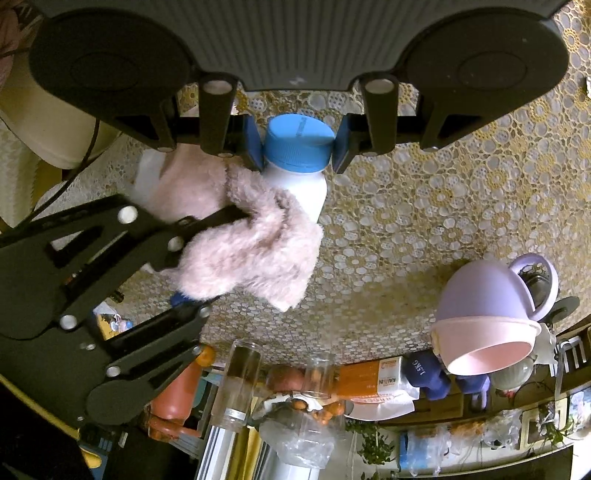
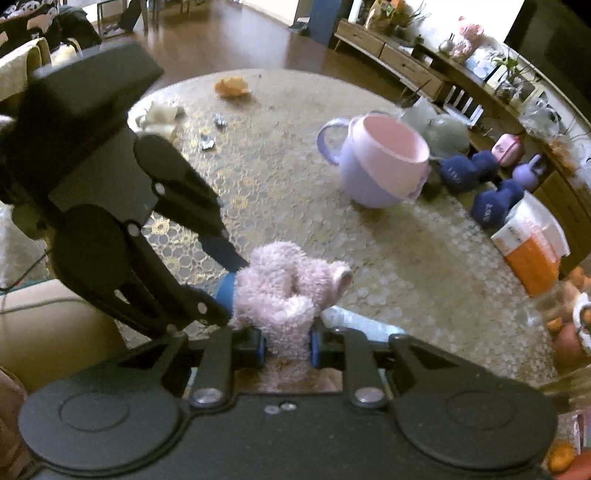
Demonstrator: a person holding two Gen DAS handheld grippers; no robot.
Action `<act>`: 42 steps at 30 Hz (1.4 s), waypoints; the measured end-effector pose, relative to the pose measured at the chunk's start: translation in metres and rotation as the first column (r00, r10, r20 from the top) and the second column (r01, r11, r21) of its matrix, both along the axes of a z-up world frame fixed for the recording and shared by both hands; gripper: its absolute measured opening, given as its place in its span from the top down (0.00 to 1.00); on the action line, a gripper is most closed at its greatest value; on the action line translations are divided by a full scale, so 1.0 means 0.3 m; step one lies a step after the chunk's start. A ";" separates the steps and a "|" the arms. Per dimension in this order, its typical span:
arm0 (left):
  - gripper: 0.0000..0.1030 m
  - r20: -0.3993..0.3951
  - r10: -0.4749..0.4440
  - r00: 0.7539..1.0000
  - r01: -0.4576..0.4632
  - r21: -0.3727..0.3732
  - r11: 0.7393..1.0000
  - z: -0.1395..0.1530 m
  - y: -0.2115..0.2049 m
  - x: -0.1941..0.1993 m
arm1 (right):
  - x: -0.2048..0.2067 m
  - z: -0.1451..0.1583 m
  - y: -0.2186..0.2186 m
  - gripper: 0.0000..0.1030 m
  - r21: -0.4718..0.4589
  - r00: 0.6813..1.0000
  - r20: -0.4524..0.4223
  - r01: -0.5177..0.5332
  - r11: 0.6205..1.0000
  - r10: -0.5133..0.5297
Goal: Organize objects
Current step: 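Hold the bottle against the plush bear with the left gripper while the right holds the bear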
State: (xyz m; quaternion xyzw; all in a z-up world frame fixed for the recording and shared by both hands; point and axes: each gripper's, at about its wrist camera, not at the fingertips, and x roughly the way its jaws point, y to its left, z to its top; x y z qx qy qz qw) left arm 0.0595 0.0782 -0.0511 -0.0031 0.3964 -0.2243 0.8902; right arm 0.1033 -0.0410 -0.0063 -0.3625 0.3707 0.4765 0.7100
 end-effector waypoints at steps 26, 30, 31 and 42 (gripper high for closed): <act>0.62 -0.020 0.014 1.000 -0.015 -0.031 0.999 -0.018 0.019 0.011 | 0.231 -0.032 -0.117 0.80 -0.008 0.977 0.055 0.208 0.978 -0.207; 0.62 -0.020 0.015 1.000 -0.016 -0.033 0.999 -0.018 0.021 0.012 | 0.256 -0.032 -0.132 0.80 0.005 0.973 0.027 0.227 0.974 -0.227; 0.62 -0.021 0.016 1.000 -0.017 -0.035 0.999 -0.018 0.022 0.012 | 0.258 -0.032 -0.134 0.80 0.007 0.973 0.024 0.228 0.974 -0.228; 0.62 -0.019 0.022 1.000 -0.023 -0.043 0.999 -0.019 0.029 0.011 | 0.298 -0.040 -0.137 0.80 -0.010 0.961 0.067 0.270 0.963 -0.269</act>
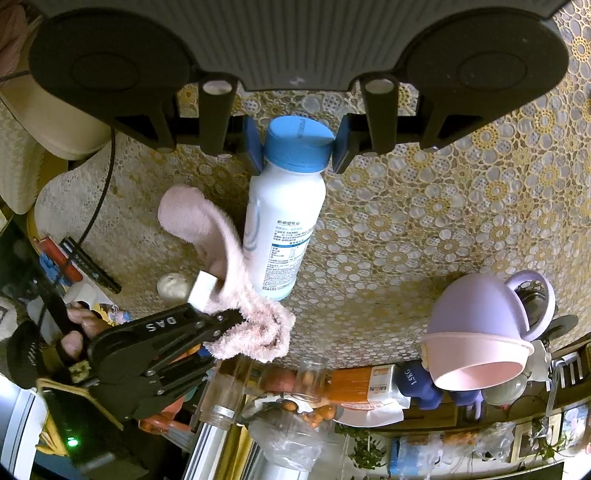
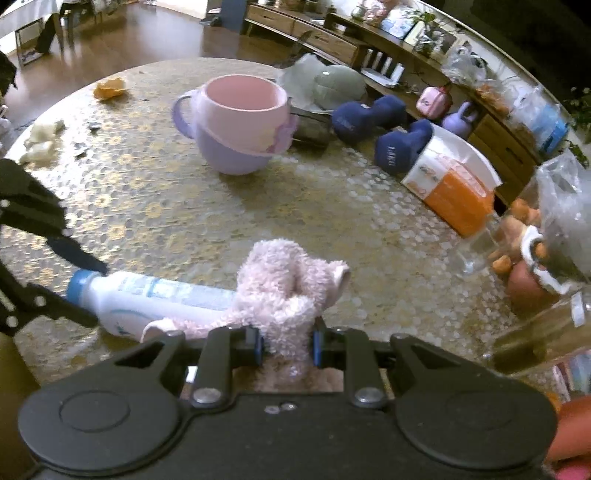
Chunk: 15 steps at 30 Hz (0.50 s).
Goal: Organize objects
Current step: 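Hold the bottle against the plush bear with the left gripper while the right holds the bear, then open the left gripper to release the bottle beside the plush bear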
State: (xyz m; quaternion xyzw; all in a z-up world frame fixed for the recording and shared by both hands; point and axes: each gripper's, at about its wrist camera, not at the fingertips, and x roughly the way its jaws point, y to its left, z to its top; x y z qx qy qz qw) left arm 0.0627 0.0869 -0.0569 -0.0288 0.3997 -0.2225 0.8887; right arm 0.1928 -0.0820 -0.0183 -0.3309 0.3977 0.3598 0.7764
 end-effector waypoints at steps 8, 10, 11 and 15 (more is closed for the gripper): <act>0.60 -0.002 0.021 1.000 -0.021 -0.025 0.999 -0.005 0.008 -0.001 | 0.013 -0.120 -0.065 0.76 -0.051 0.997 -0.034 0.062 0.997 -0.063; 0.60 -0.004 0.032 0.999 -0.032 -0.022 0.999 -0.005 0.007 -0.002 | 0.003 -0.114 -0.078 0.75 -0.024 0.997 -0.034 0.071 0.997 -0.071; 0.60 -0.003 0.035 0.999 -0.035 -0.018 0.999 -0.005 0.004 -0.003 | 0.000 -0.107 -0.082 0.74 -0.011 0.996 -0.034 0.078 0.997 -0.078; 0.60 -0.003 0.055 0.999 -0.055 -0.002 0.999 -0.001 -0.006 -0.009 | -0.010 -0.070 -0.110 0.68 0.033 0.993 -0.034 0.112 0.993 -0.111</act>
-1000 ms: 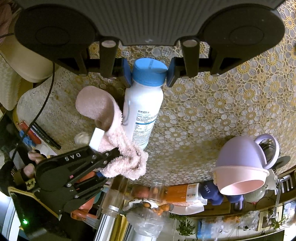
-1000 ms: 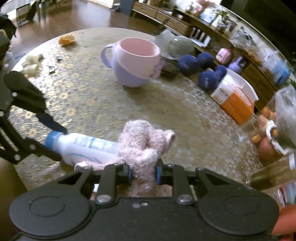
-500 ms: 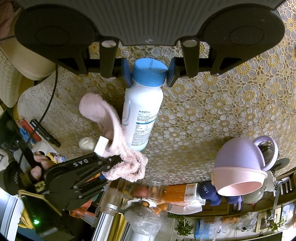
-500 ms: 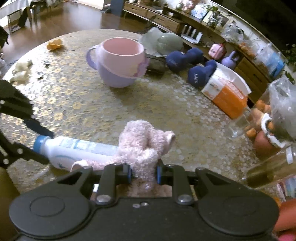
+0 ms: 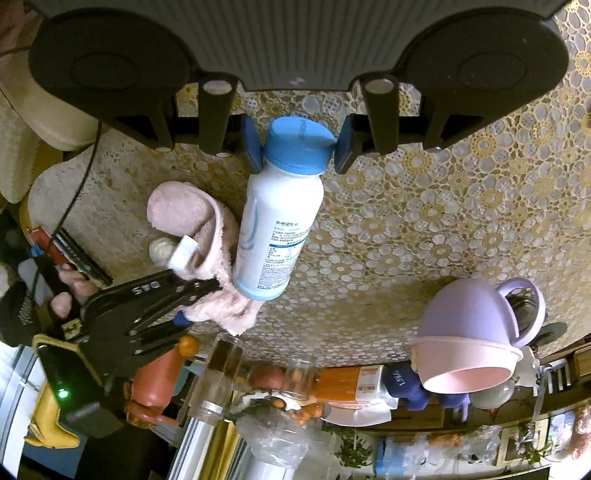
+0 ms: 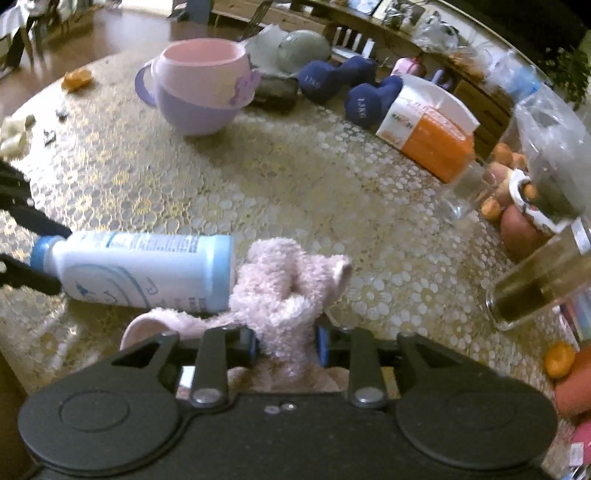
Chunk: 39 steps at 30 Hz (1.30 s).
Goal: Organize objects
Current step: 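Open the left gripper to release the bottle beside the plush bear, then lower the pink plush bear onto the table and open the right gripper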
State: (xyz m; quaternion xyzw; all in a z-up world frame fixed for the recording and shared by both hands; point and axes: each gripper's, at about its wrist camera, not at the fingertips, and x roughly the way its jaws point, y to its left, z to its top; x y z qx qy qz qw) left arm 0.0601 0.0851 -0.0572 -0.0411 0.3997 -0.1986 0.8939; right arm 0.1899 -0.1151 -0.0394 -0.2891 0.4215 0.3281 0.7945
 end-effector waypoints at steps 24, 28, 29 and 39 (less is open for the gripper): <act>0.16 0.165 0.245 0.955 -0.258 0.060 0.964 0.158 -0.117 -0.237 | -0.400 0.203 -0.291 0.43 0.458 0.966 0.146 0.125 0.880 -0.213; 0.04 0.169 0.273 0.947 -0.286 0.060 0.956 0.172 -0.156 -0.254 | -0.458 0.198 -0.328 0.43 0.516 0.952 0.153 0.153 0.843 -0.267; 0.01 0.177 0.277 0.944 -0.291 0.057 0.955 0.176 -0.165 -0.259 | -0.470 0.196 -0.336 0.43 0.528 0.950 0.149 0.159 0.834 -0.276; 0.00 0.209 0.316 0.925 -0.324 0.005 0.946 0.241 -0.244 -0.297 | -0.568 0.179 -0.416 0.41 0.602 0.931 0.094 0.230 0.765 -0.354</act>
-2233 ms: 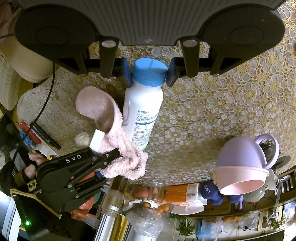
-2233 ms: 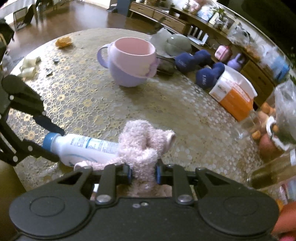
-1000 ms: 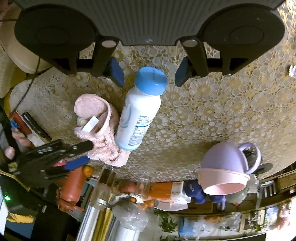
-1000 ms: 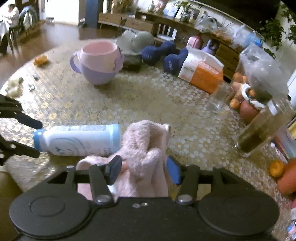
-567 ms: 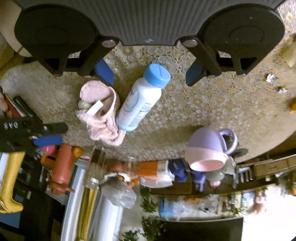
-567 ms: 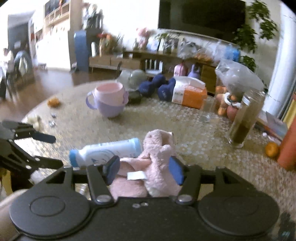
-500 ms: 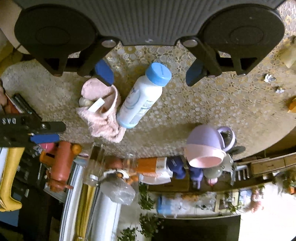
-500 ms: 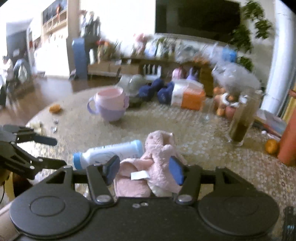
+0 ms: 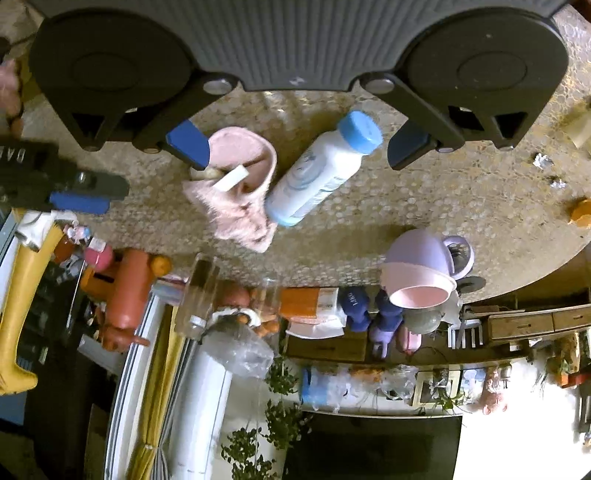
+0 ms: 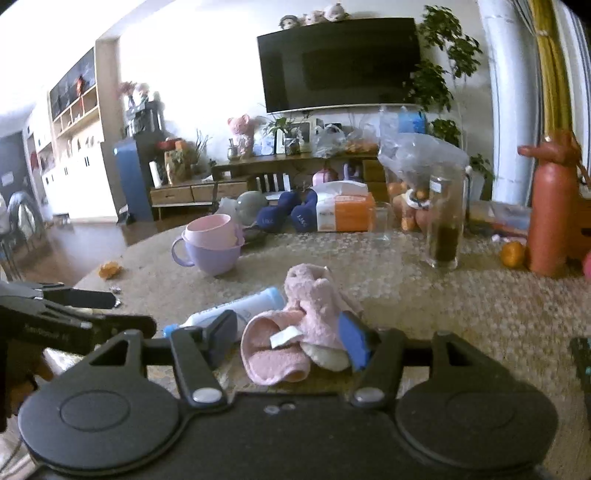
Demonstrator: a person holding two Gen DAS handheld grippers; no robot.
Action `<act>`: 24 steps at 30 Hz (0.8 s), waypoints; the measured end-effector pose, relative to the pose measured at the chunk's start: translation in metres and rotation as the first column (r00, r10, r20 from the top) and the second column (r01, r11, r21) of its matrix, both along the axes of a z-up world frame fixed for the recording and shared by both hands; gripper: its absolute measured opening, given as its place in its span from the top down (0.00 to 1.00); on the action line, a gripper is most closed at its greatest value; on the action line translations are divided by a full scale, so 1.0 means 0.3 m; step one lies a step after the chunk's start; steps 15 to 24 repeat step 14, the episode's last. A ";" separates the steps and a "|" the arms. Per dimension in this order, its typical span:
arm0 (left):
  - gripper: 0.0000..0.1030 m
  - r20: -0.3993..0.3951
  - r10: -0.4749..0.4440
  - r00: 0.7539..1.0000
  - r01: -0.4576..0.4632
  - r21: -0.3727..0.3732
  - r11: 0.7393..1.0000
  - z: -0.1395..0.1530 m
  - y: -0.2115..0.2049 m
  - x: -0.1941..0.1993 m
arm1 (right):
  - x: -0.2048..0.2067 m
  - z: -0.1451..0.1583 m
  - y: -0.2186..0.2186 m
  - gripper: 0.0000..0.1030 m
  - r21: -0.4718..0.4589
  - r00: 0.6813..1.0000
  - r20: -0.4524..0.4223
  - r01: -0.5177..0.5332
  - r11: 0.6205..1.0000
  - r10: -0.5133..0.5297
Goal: Organize objects
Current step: 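Lower the pink plush bear onto the table and open the right gripper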
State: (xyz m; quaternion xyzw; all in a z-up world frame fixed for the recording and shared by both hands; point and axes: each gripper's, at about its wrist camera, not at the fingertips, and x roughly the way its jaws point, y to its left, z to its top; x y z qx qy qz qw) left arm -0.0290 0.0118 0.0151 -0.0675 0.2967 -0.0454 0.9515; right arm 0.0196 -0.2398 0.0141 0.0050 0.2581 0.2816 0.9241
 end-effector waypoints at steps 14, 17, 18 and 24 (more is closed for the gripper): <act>0.00 -0.011 0.044 0.999 -0.043 0.061 0.997 0.003 -0.072 -0.017 | -0.066 -0.051 -0.058 0.40 0.034 0.993 -0.056 0.107 0.994 -0.105; 0.00 -0.011 0.044 0.999 -0.043 0.061 0.997 0.003 -0.072 -0.017 | -0.066 -0.051 -0.058 0.40 0.034 0.993 -0.056 0.107 0.994 -0.105; 0.00 -0.011 0.044 0.999 -0.043 0.061 0.997 0.003 -0.072 -0.017 | -0.066 -0.051 -0.058 0.40 0.034 0.993 -0.056 0.107 0.994 -0.105; 0.00 -0.011 0.044 0.999 -0.043 0.061 0.997 0.003 -0.072 -0.017 | -0.066 -0.051 -0.058 0.40 0.034 0.993 -0.056 0.107 0.994 -0.105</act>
